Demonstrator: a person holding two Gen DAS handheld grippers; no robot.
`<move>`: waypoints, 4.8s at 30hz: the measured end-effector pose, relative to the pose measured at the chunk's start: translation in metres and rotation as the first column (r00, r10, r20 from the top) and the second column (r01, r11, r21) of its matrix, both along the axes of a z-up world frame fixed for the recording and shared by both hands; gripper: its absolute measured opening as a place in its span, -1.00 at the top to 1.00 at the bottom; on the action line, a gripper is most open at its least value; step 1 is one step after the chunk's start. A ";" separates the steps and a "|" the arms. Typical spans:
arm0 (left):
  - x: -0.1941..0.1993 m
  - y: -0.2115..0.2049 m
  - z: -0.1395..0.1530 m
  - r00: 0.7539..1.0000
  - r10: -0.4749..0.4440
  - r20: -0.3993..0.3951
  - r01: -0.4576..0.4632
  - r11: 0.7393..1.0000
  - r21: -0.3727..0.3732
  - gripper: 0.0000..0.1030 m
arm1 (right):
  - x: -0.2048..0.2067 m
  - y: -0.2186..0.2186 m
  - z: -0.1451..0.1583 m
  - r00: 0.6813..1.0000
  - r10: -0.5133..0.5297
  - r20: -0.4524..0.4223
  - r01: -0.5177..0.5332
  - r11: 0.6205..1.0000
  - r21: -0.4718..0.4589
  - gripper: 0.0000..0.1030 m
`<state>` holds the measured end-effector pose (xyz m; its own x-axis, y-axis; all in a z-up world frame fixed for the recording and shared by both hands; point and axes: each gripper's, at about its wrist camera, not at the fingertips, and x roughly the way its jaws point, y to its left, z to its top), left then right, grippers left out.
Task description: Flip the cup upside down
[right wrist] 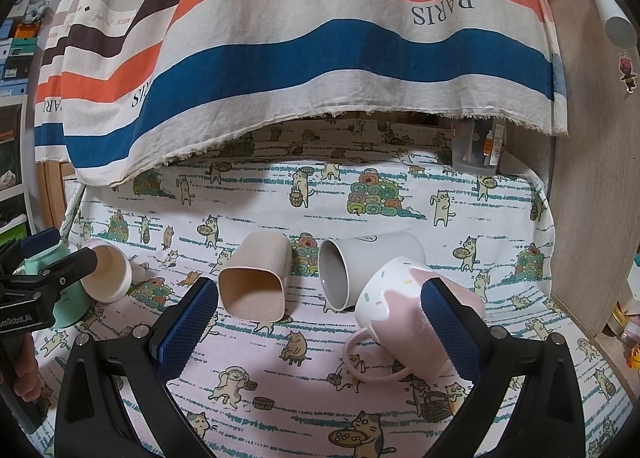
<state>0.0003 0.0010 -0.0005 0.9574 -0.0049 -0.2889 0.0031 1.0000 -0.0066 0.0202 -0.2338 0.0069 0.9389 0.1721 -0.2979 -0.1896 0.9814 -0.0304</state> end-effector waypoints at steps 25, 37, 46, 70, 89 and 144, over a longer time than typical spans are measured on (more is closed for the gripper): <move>0.001 0.002 0.000 1.000 0.008 -0.001 -0.008 1.000 -0.001 -0.99 | -0.002 0.000 0.000 1.000 -0.001 0.001 0.001 1.000 -0.001 -0.99; 0.000 0.002 0.000 1.000 0.008 -0.001 -0.008 1.000 -0.001 -0.99 | -0.002 -0.001 0.000 1.000 0.000 0.002 0.001 1.000 -0.001 -0.99; 0.001 0.003 -0.001 1.000 0.008 -0.001 -0.008 1.000 -0.001 -0.99 | -0.002 -0.001 0.000 1.000 0.001 0.001 -0.001 1.000 -0.002 -0.99; -0.022 -0.006 0.049 0.993 -0.052 0.103 0.046 0.997 0.060 -0.99 | -0.017 -0.001 0.038 0.998 0.041 0.056 -0.041 0.999 -0.001 -0.99; 0.028 0.033 0.039 0.998 -0.013 -0.061 0.005 0.991 -0.131 -0.99 | 0.018 0.036 0.053 0.992 0.046 -0.119 -0.043 0.999 0.027 -0.99; 0.067 0.070 0.008 0.964 0.083 -0.251 -0.124 0.980 -0.152 -0.99 | 0.192 0.114 -0.056 0.822 -0.075 -0.564 -0.014 0.988 -0.151 -0.37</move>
